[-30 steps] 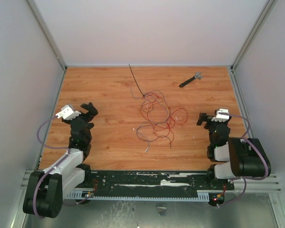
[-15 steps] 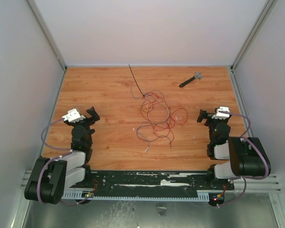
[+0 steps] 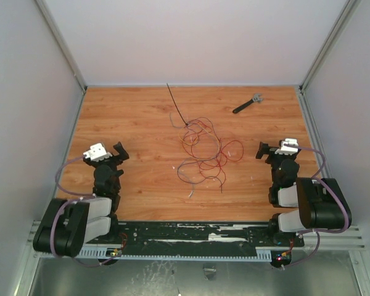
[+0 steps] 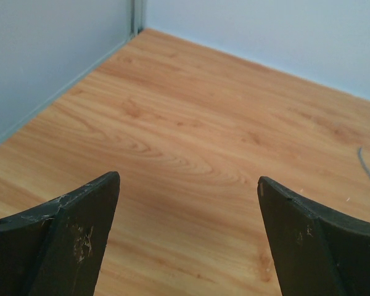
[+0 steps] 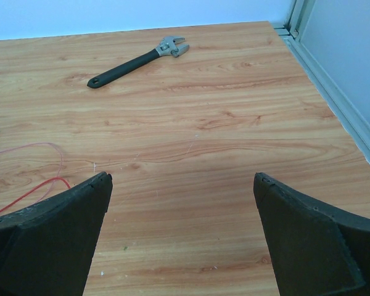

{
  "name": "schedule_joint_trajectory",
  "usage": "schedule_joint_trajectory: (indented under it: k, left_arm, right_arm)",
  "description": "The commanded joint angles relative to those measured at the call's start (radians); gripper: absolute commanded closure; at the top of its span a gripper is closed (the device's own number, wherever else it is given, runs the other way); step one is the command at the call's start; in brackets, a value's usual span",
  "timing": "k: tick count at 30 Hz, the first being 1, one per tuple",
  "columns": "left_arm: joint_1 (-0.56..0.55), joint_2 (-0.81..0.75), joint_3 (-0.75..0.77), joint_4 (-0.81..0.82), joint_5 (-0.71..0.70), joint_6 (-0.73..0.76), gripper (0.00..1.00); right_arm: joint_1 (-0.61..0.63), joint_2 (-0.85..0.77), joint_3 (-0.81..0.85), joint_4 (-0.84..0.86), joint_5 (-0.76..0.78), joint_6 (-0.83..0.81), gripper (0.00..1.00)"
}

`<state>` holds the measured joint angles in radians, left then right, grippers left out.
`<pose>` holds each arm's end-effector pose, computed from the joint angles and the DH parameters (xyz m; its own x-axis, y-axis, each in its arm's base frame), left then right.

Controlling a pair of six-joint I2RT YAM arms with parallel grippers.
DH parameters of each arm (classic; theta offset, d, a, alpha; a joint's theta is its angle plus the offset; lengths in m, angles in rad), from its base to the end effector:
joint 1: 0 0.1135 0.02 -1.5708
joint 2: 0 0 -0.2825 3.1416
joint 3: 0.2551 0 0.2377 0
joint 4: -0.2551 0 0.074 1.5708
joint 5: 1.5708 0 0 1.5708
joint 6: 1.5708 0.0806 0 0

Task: Zip-tie the wires
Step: Reset both arms

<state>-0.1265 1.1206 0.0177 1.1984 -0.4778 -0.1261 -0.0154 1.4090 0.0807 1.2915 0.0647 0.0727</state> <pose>0.2023 0.0116 0.2035 0.1369 -0.1300 -0.9820 -0.3274 0.9297 -0.1687 0.2422 -0.0089 0.1778 -0.0309 0.0730 -0.9969 0.0824 0.9941 0.0702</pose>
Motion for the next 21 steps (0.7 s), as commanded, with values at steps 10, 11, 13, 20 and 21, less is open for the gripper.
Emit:
schedule_joint_trajectory:
  k: [10, 11, 13, 20, 21]
  left_arm:
    - [0.018, 0.304, 0.084, 0.087, 0.122, 0.05, 0.02]
    - [0.037, 0.323, 0.075, 0.13, 0.132, 0.044, 0.02]
    - [0.042, 0.315, 0.078, 0.103, 0.123, 0.033, 0.02]
    - [0.042, 0.321, 0.071, 0.133, 0.122, 0.039, 0.02]
    - [0.042, 0.318, 0.071, 0.126, 0.123, 0.038, 0.02]
  right_arm:
    - [0.008, 0.002, 0.014, 0.031, 0.019, -0.019, 0.01]
    - [0.008, 0.002, 0.014, 0.03, 0.019, -0.019, 0.01]
    - [0.009, 0.002, 0.014, 0.031, 0.018, -0.019, 0.01]
    - [0.008, 0.002, 0.014, 0.031, 0.018, -0.019, 0.01]
    - [0.007, 0.002, 0.014, 0.031, 0.019, -0.019, 0.01]
